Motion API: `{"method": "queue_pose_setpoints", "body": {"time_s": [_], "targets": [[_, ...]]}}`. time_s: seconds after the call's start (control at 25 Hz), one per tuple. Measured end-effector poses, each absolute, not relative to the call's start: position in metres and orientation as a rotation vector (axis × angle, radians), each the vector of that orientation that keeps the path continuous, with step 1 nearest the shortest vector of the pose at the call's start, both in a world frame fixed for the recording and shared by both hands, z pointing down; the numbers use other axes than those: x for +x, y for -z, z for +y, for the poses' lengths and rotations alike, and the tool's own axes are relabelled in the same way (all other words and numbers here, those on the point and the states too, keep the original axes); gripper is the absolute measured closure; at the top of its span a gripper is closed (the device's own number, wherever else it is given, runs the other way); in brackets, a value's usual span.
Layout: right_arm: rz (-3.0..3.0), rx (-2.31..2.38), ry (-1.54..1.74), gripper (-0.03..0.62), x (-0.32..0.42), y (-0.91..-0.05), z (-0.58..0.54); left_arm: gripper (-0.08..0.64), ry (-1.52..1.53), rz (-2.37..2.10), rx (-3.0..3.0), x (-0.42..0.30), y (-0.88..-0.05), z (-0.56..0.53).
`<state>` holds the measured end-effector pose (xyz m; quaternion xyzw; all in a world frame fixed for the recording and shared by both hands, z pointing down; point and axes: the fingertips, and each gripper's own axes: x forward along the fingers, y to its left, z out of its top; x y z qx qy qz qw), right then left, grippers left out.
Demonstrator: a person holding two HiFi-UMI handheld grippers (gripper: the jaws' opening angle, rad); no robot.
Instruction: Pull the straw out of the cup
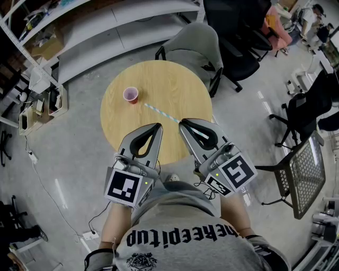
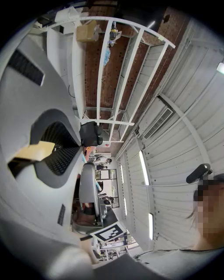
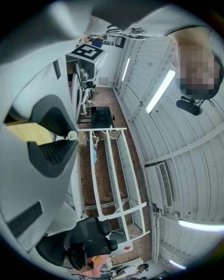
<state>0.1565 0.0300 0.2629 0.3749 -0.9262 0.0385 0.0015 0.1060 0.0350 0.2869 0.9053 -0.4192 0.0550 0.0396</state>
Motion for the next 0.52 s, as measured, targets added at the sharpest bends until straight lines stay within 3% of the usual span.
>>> {"method": "queue_pose_setpoints", "body": {"time_s": [0.52], "targets": [[-2.910, 1.165, -0.118, 0.549, 0.149, -0.263, 0.024, 0.534, -0.171, -1.300, 2.765, 0.097, -0.287, 0.030]]}}
